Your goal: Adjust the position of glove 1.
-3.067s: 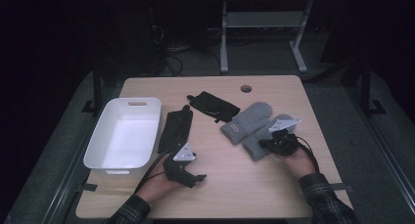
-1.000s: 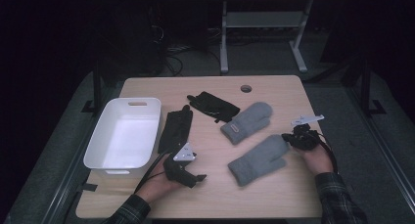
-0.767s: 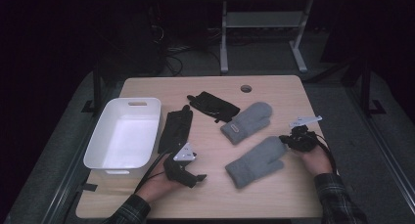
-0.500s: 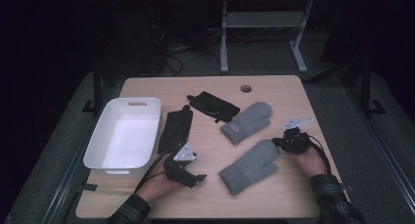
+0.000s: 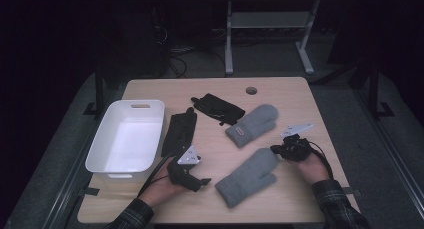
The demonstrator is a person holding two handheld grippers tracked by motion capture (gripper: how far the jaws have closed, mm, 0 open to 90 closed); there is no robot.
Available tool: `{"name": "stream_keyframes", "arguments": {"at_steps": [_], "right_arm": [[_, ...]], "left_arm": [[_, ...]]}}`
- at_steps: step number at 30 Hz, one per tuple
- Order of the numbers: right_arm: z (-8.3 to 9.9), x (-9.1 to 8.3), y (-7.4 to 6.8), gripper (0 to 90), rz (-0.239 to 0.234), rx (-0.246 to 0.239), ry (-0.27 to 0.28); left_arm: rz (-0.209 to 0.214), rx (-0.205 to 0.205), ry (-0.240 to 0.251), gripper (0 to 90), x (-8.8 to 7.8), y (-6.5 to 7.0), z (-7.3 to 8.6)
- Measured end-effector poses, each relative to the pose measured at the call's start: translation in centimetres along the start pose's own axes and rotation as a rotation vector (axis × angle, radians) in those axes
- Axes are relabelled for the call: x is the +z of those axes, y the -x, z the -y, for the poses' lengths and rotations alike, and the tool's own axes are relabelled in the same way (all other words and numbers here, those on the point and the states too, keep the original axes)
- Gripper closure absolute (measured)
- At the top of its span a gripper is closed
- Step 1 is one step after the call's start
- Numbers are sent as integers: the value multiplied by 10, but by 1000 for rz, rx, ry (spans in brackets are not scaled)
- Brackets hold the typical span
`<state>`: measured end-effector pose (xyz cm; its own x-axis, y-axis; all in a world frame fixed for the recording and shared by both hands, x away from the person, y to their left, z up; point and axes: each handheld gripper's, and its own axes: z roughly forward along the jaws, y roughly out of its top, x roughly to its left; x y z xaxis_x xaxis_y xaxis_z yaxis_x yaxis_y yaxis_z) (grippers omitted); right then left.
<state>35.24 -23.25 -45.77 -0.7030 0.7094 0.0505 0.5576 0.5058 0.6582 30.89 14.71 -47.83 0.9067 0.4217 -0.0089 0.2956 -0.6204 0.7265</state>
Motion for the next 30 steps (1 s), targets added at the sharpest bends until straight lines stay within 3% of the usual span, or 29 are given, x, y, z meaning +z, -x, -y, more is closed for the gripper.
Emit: {"name": "stream_keyframes", "arguments": {"at_steps": [3,9,15,18,23,30], "right_arm": [[2,-6,3,837,10,17,18],[18,-19,8,512,50,58,63],[40,-24,12,273,101,94,34],[52,-27,11,212,132,117,24],[69,-38,10,161,157,151,58],[76,-35,10,121,175,154,87]], "left_arm": [[0,0,1,123,0,0,0],[0,0,1,123,0,0,0],[0,1,2,123,0,0,0],[2,-7,2,123,0,0,0],[1,1,-5,123,0,0,0],[3,3,-9,123,0,0,0]]}}
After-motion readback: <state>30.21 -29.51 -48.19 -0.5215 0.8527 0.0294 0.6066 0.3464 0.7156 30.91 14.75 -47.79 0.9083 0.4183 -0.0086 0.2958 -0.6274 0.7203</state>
